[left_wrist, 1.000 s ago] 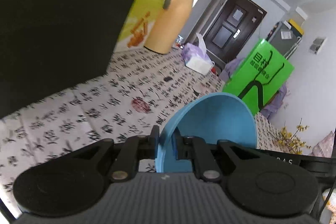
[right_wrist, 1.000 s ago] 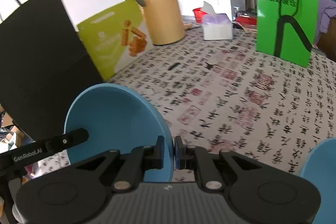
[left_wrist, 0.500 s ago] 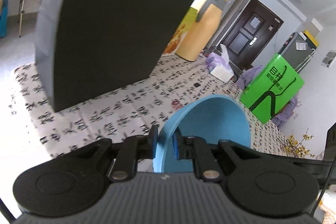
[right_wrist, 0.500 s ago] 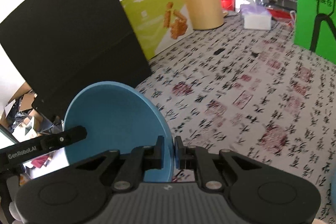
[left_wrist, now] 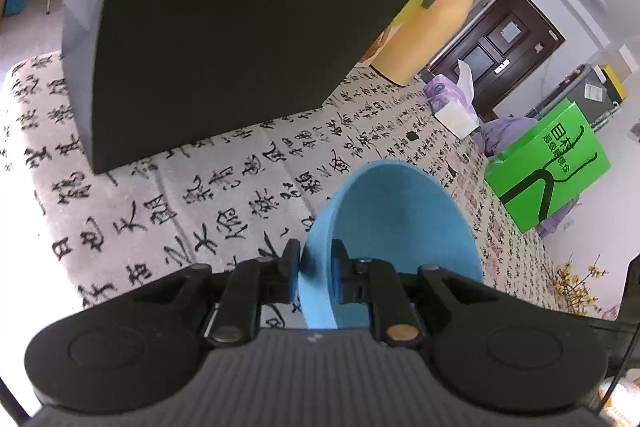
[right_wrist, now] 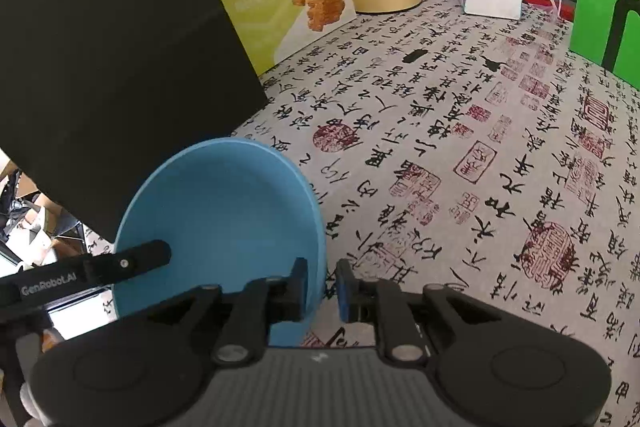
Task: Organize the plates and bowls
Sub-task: 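Lower the held blue bowls onto the table and open both grippers, then raise both open grippers and move back toward the remaining blue bowls, then bring both open grippers onto the rims of the next blue bowls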
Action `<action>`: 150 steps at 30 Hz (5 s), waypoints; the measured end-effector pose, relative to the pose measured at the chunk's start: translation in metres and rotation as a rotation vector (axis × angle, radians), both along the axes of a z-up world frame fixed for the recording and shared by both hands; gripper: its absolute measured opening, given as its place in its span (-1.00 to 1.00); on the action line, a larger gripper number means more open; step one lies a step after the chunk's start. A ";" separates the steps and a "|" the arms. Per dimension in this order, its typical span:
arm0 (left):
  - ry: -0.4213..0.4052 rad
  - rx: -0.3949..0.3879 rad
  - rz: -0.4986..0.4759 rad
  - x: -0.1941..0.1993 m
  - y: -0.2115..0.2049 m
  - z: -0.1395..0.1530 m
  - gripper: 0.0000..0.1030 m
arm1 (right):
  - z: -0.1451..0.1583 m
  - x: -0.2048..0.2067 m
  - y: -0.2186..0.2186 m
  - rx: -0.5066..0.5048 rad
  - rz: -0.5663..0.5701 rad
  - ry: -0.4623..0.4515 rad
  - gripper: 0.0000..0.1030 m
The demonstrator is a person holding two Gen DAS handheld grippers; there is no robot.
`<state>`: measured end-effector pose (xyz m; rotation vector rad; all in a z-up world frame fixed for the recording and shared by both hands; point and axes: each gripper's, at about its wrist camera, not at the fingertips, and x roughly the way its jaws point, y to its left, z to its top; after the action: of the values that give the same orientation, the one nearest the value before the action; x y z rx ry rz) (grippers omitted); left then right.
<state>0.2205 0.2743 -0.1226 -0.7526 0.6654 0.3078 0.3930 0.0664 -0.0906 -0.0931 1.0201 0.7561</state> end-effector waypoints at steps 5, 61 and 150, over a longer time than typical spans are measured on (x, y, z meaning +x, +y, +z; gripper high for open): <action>-0.016 0.074 -0.002 0.000 -0.005 0.003 -0.48 | 0.006 -0.005 0.005 -0.026 0.009 -0.083 -0.53; -0.232 0.359 -0.015 -0.056 -0.109 0.092 1.00 | 0.067 -0.056 -0.179 0.298 -0.243 -0.293 1.00; -0.026 0.249 -0.325 0.114 -0.310 0.070 1.00 | 0.063 0.040 -0.353 0.063 -0.424 -0.374 1.00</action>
<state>0.3343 -0.0353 -0.0528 -0.4016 0.6980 0.0801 0.4326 -0.2862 -0.0278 0.0363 0.6277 0.3629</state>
